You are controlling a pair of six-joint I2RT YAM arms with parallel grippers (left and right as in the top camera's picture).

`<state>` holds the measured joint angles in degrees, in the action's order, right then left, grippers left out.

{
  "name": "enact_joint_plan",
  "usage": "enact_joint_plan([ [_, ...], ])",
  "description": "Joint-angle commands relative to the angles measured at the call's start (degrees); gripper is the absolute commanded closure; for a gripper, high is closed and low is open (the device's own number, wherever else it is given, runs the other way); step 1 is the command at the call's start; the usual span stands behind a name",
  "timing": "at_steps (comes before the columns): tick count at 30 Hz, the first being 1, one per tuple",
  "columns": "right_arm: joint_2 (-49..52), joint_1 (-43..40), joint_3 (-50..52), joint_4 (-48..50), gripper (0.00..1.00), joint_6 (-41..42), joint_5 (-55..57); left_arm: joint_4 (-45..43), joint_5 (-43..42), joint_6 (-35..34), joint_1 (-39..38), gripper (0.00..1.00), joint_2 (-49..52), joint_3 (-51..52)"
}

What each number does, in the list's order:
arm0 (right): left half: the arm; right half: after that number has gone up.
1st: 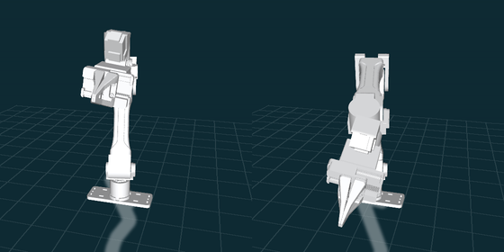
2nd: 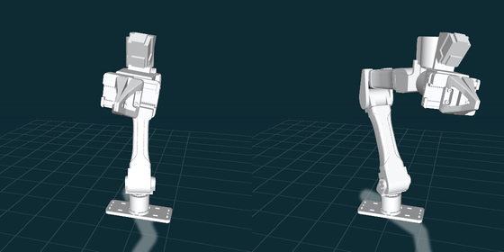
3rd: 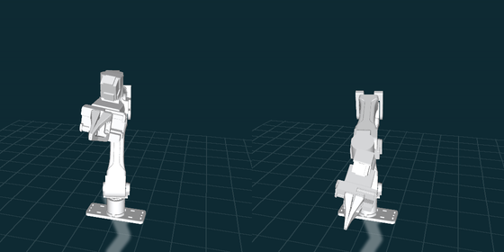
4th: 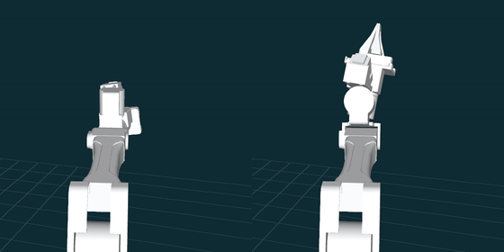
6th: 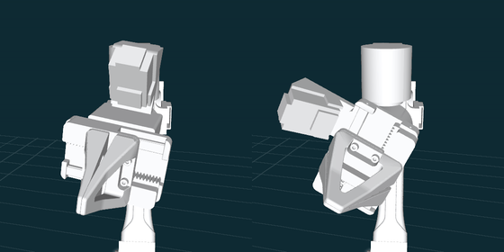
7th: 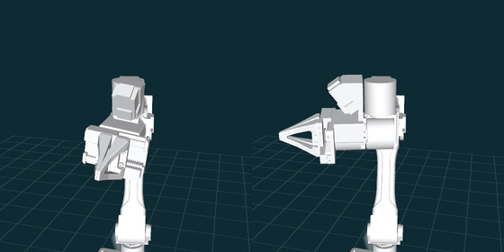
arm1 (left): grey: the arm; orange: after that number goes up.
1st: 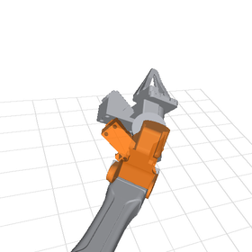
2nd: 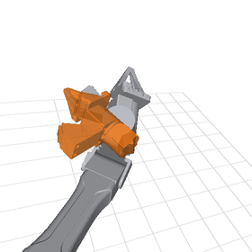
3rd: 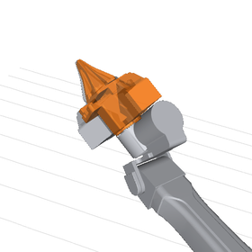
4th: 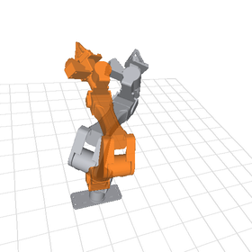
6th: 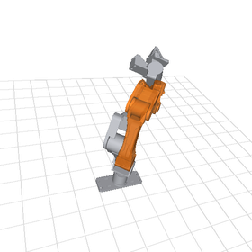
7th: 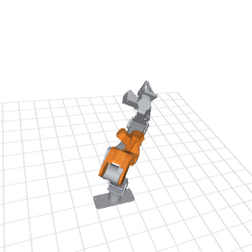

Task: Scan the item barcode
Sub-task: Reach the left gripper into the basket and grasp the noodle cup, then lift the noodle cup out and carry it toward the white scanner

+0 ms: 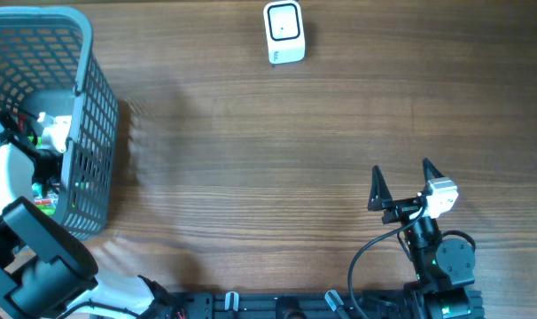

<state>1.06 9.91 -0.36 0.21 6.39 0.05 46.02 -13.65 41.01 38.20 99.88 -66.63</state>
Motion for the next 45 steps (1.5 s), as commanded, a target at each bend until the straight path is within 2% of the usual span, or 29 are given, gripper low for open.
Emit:
enact_joint_plan([
  [1,-0.26,-0.28,0.07,0.26,0.0,-0.24,0.92,-0.74,-0.48,-1.44,-0.11,0.34,0.04,0.04],
  [7,-0.26,-0.28,0.07,0.26,0.0,-0.24,0.92,0.13,1.14,-4.55,-0.11,0.35,-5.09,-3.63],
  [10,-0.26,-0.28,0.07,0.26,0.0,-0.22,0.92,0.31,3.04,-8.57,-0.11,0.35,-10.43,-7.06],
  [17,-0.26,-0.28,0.07,0.26,0.0,-0.24,0.92,2.62,8.2,-9.49,-0.11,0.37,-21.55,-17.57],
  [24,-0.26,-0.28,0.07,0.26,0.0,-0.24,0.92,3.17,7.91,-18.95,-3.02,0.4,-29.03,-29.33],
  [28,-0.26,-0.28,0.07,0.26,0.0,-0.22,0.92,5.92,7.72,-21.24,-11.19,0.39,-33.64,-31.32],
  [35,-0.26,-0.28,0.07,0.26,0.0,-0.22,0.92,15.89,7.74,-31.17,-33.24,0.4,-35.54,-31.32],
  [39,-0.26,-0.28,0.07,0.26,0.0,-0.24,0.92,23.93,7.82,-35.82,-47.58,0.4,-30.08,-31.3],
  [42,-0.26,-0.28,0.07,0.26,0.0,-0.22,0.92,26.53,8.26,-38.53,-54.1,0.4,-23.21,-31.23],
  [45,-0.26,-0.28,0.07,0.26,0.0,-0.22,0.92,26.69,9.55,-39.1,-56.98,0.41,-16.09,-31.21],
])
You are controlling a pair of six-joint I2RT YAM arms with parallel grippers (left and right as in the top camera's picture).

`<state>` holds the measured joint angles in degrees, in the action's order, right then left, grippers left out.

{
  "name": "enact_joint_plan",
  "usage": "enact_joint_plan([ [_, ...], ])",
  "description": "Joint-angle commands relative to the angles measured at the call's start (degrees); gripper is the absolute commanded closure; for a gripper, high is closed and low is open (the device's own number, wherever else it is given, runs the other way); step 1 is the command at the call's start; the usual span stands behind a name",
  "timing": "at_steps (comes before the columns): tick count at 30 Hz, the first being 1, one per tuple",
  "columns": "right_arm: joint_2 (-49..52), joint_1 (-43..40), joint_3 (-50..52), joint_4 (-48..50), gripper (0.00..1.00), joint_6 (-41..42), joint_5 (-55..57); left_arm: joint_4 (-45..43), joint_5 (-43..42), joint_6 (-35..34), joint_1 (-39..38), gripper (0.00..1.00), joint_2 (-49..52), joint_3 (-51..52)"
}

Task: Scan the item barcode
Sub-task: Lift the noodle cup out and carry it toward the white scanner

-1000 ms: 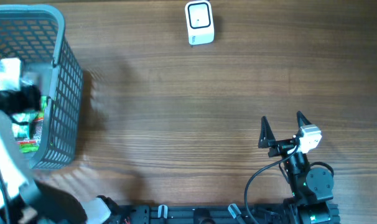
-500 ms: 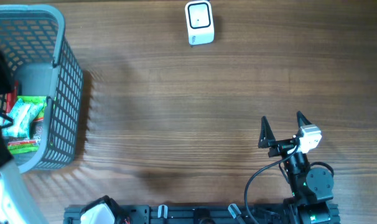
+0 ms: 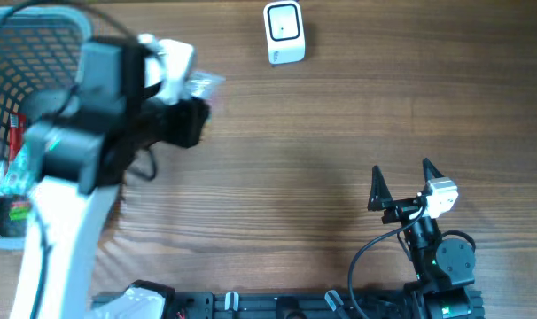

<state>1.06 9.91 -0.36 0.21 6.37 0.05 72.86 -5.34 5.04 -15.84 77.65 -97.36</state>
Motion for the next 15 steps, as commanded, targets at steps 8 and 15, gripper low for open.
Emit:
enact_joint_plan([
  [8,-0.26,-0.28,0.07,0.26,0.0,-0.22,0.92,-6.8,1.29,-7.32,-5.88,0.41,23.5,-0.48],
  [15,-0.26,-0.28,0.07,0.26,0.0,-0.2,0.92,-13.55,-1.16,-8.76,-11.39,0.4,35.76,-0.46],
])
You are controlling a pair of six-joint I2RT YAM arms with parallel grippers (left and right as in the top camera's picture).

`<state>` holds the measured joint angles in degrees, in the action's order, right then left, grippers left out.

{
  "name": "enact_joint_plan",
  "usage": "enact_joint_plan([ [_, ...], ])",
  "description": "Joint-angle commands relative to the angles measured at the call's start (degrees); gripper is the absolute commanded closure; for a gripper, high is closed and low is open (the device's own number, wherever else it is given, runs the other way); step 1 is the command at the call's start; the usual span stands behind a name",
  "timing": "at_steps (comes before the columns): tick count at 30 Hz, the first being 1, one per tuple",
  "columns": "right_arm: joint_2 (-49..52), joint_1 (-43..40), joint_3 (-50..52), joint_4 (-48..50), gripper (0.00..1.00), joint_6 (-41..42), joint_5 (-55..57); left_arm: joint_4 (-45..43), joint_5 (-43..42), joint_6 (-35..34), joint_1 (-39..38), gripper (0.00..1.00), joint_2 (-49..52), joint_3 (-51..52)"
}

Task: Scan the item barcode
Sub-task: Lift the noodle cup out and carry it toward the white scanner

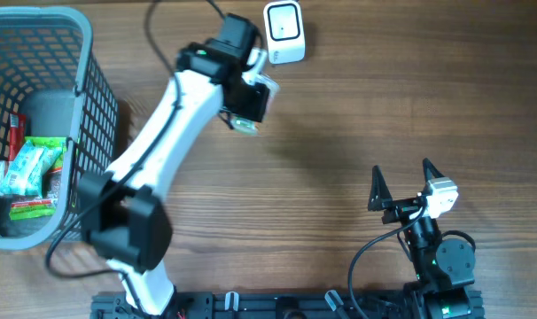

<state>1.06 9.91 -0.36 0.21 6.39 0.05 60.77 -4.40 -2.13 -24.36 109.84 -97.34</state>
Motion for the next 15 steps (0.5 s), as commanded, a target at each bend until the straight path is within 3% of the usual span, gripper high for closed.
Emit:
enact_joint_plan([
  [1,-0.26,-0.28,0.07,0.26,0.0,-0.22,0.92,-2.16,-2.43,-1.6,-4.0,0.4,5.29,-0.48],
  [9,-0.26,-0.28,0.07,0.26,0.0,-0.24,0.92,-8.15,-4.57,-6.03,-12.17,0.39,9.49,-0.48],
  [12,-0.26,-0.28,0.07,0.26,0.0,-0.22,0.92,-8.98,-7.13,-6.64,-15.21,0.31,9.77,-0.48],
  [15,-0.26,-0.28,0.07,0.26,0.02,-0.22,0.92,-9.35,-7.13,-11.45,-17.92,0.32,10.51,-0.48],
])
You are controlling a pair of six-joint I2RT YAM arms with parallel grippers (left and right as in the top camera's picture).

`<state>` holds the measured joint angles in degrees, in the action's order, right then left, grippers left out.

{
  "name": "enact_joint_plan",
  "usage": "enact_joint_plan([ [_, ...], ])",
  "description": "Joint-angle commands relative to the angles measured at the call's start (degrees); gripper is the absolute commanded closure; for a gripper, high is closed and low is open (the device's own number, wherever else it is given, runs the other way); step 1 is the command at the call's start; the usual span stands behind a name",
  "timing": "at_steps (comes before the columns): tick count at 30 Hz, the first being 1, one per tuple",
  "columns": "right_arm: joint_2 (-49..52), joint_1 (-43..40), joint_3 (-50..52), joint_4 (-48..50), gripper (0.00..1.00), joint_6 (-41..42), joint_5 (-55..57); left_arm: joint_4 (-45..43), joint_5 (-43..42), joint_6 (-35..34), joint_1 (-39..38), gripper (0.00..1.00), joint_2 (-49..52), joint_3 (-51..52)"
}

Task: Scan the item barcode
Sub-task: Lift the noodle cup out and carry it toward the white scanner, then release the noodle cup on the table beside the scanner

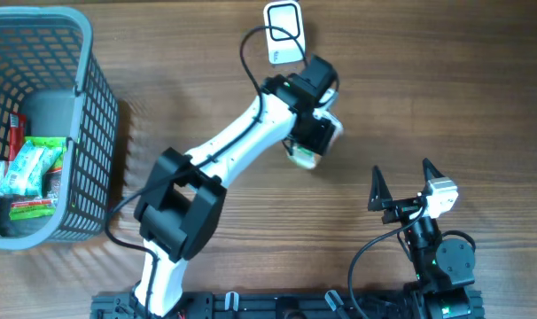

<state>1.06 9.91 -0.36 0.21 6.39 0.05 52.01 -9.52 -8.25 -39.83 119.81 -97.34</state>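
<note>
The white barcode scanner [284, 32] stands at the far edge of the table, face up. My left arm reaches across the table, and my left gripper [310, 142] hangs just below and to the right of the scanner. It is shut on a small white-and-green packet [303, 159], which sticks out on the gripper's near side. No barcode can be made out on the packet. My right gripper [402, 182] rests at the near right, open, with nothing between its dark fingers [376, 188].
A grey mesh basket [96, 124] at the far left holds several more snack packets [25, 168] and a grey object. The right arm's base and cables sit at the table's near edge.
My left gripper, still holding the packet, has moved right, from left of and below the scanner to below and right of it. The right arm has not moved.
My left arm was first down inside the basket. Then it was raised beside the basket's right side with a packet in its gripper. Half a second ago it held the packet just left of the scanner, and now just right of it.
</note>
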Motion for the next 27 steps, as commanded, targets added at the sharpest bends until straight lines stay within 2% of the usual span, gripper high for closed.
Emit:
enact_joint_plan([
  [1,-0.26,-0.28,0.07,0.26,0.0,-0.22,0.92,-0.81,-2.01,-6.4,-3.13,0.33,0.94,-0.48],
  [6,-0.26,-0.28,0.07,0.26,0.0,-0.22,0.92,-2.54,-1.95,-7.19,-5.49,0.37,2.82,-0.44],
  [7,-0.26,-0.28,0.07,0.26,0.0,-0.22,0.92,-2.29,-1.22,-7.13,-5.66,0.32,2.86,-0.44],
  [9,-0.26,-0.28,0.07,0.26,0.01,-0.24,0.92,-1.9,0.79,-6.95,-5.66,0.1,2.84,-0.5],
  [12,-0.26,-0.28,0.07,0.26,0.0,-0.22,0.92,-1.01,1.7,-3.67,-5.38,0.0,1.92,-0.63],
  [17,-0.26,-0.28,0.07,0.26,0.0,-0.24,0.92,2.08,3.34,-0.72,-4.66,0.0,-2.73,-4.09],
  [20,-0.26,-0.28,0.07,0.26,0.0,-0.24,0.92,5.33,9.84,-0.7,-4.11,0.0,-5.77,-8.68],
  [23,-0.26,-0.28,0.07,0.26,0.0,-0.24,0.92,9.84,19.87,-0.68,-1.9,0.0,-10.12,-15.06],
  [27,-0.26,-0.28,0.07,0.26,0.0,-0.24,0.92,15.43,23.32,1.86,5.09,0.0,-16.37,-21.59],
])
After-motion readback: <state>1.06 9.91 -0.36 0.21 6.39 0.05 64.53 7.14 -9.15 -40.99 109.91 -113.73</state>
